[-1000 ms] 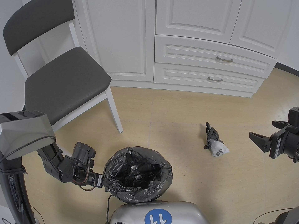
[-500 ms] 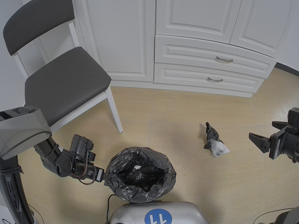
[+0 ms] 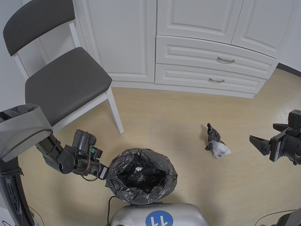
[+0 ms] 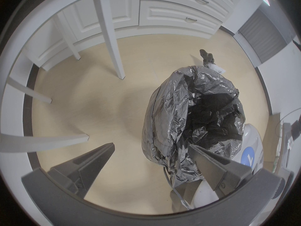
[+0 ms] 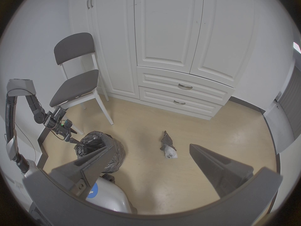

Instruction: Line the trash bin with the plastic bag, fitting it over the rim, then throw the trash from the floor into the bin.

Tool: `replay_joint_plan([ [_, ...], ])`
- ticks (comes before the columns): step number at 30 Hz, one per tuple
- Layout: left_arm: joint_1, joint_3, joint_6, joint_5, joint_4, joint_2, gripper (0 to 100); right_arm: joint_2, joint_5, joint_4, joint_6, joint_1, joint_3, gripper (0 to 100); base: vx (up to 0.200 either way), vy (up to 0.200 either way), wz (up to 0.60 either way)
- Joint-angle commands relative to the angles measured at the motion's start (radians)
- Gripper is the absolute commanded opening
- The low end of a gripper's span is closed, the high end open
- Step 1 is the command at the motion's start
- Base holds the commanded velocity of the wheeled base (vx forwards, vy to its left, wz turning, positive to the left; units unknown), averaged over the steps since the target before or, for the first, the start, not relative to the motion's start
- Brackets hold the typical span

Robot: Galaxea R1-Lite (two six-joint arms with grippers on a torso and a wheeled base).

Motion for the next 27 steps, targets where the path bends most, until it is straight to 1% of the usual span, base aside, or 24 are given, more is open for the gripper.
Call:
replay_joint_plan([
  [1,0.003,-0.056,0.045,-0.002,0.034,0.039,100,0.011,0.0,-0.001,-0.003,-0.005,0.002,100,0.0,0.0,0.0],
  [6,0.007,-0.105,0.067,-0.011,0.108,0.052,100,0.014,0.0,-0.004,-0.012,-0.007,0.01,100,0.0,0.0,0.0],
  [9,0.017,-0.108,0.087,-0.066,0.128,0.05,100,0.015,0.0,-0.002,-0.012,-0.007,0.01,100,0.0,0.0,0.0],
  [13,0.043,-0.105,0.12,-0.088,0.13,0.048,100,0.024,0.0,-0.002,-0.012,-0.008,0.011,100,0.0,0.0,0.0],
  [18,0.069,-0.097,0.133,-0.091,0.131,0.045,100,0.023,0.0,-0.005,-0.014,-0.008,0.018,100,0.0,0.0,0.0],
  [24,0.094,-0.087,0.148,-0.144,0.131,0.032,100,0.023,0.0,-0.004,-0.014,-0.008,0.018,100,0.0,0.0,0.0],
  [27,0.102,-0.085,0.149,-0.146,0.131,0.024,100,0.023,0.0,-0.002,-0.014,-0.008,0.019,100,0.0,0.0,0.0],
])
